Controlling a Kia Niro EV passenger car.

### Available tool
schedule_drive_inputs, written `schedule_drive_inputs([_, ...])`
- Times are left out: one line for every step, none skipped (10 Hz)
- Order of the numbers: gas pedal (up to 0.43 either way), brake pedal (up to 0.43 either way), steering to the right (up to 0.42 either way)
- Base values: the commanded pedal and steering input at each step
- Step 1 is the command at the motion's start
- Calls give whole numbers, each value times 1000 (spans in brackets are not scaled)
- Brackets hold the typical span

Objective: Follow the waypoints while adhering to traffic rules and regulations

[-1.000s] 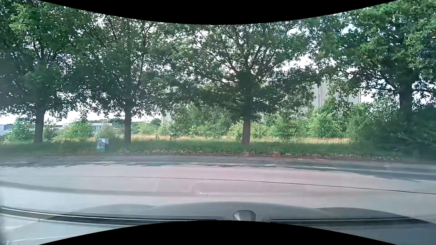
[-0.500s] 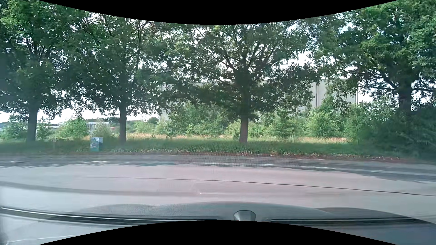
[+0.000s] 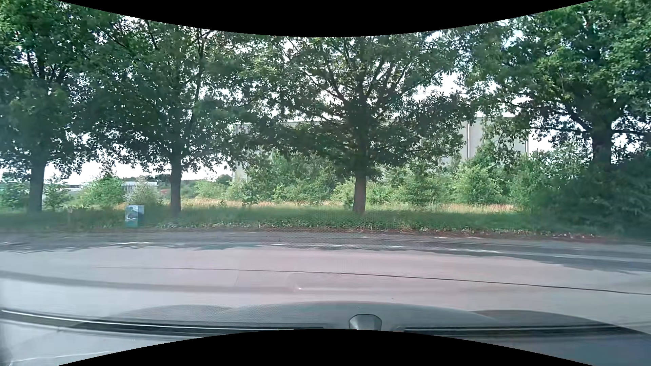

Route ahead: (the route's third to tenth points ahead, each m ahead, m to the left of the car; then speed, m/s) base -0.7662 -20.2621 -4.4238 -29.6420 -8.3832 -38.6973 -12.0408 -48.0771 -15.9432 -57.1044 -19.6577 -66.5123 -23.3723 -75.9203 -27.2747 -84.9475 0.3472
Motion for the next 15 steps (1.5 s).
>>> schedule_drive_inputs([0,232,245])
schedule_drive_inputs([0,232,245])
schedule_drive_inputs([0,232,248])
schedule_drive_inputs([0,232,254])
schedule_drive_inputs([0,220,264])
schedule_drive_inputs([0,213,273])
schedule_drive_inputs([0,43,284])
schedule_drive_inputs([0,0,317])
schedule_drive_inputs([0,0,376])
schedule_drive_inputs([39,0,419])
schedule_drive_inputs([169,0,463])
schedule_drive_inputs([260,0,499])
schedule_drive_inputs([268,0,533])
schedule_drive_inputs([280,0,594])
schedule_drive_inputs([280,0,652])
